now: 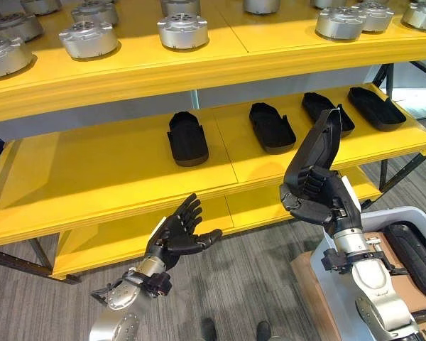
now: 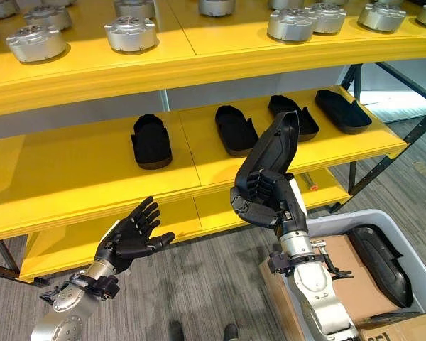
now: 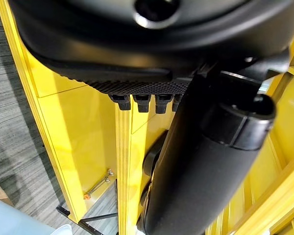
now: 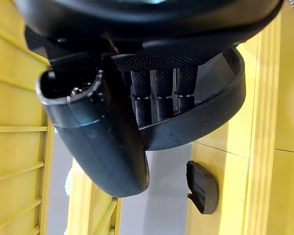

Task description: Move parts from the plastic box to the shelf.

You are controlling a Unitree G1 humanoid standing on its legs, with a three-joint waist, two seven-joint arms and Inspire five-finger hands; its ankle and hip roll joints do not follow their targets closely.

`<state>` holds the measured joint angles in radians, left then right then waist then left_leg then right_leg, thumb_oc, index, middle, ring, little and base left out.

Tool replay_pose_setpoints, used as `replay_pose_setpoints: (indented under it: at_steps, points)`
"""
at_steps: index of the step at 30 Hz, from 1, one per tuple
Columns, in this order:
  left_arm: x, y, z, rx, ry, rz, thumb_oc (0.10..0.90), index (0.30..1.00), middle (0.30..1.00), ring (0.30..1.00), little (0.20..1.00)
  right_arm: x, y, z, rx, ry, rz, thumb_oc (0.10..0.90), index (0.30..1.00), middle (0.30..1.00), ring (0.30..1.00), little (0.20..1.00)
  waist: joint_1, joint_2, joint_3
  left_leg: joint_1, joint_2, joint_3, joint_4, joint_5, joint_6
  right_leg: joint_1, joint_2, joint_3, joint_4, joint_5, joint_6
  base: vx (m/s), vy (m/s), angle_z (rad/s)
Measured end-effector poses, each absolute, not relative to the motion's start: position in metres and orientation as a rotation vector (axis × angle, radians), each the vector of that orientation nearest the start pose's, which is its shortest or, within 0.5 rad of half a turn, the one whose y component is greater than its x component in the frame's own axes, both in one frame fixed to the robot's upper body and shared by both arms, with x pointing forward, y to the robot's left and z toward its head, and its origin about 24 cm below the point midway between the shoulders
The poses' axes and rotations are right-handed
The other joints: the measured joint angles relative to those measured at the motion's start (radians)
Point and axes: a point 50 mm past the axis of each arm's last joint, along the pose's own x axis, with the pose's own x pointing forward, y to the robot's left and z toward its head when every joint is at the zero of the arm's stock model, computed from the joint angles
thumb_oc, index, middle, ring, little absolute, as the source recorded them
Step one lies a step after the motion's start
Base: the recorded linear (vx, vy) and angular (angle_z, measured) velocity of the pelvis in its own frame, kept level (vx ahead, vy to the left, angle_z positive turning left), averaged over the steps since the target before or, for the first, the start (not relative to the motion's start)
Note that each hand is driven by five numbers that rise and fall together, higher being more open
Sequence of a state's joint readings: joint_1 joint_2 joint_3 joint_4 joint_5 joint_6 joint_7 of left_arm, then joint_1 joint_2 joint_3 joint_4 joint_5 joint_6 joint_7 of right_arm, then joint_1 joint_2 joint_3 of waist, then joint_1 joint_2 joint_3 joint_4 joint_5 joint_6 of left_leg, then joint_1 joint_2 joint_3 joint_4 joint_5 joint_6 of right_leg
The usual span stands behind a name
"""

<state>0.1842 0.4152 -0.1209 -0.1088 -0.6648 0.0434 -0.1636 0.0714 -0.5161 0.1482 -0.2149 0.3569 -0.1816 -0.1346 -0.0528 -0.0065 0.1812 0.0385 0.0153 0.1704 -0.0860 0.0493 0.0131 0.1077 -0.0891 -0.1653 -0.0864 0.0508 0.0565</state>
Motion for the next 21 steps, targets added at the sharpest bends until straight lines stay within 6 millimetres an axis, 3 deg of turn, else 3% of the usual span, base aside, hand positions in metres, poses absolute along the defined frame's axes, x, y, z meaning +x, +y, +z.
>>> replay_pose_setpoints:
  at_steps: [13, 21]
  points:
    - [0.213, 0.192, 0.030, -0.280, 0.161, -0.253, 0.900, 1.000, 1.000, 1.000, 1.000, 0.233, -0.186, 0.095, -0.098, -0.243, 0.159, 0.400, 0.300, 0.300, 0.300, 0.300, 0.000, -0.014, 0.007, 0.008, -0.028, -0.008, 0.000, -0.012, 0.017, 0.018, -0.029, -0.022, 0.001, -0.004, 0.007, 0.05, 0.133, 0.05]
    - [0.223, 0.191, 0.035, -0.268, 0.140, -0.263, 0.900, 1.000, 1.000, 1.000, 1.000, 0.232, -0.179, 0.095, -0.046, -0.256, 0.126, 0.400, 0.300, 0.300, 0.300, 0.300, -0.002, -0.025, 0.012, 0.035, -0.071, -0.029, 0.005, -0.015, 0.050, 0.035, -0.070, -0.039, 0.032, -0.004, 0.014, 0.03, 0.247, 0.12]
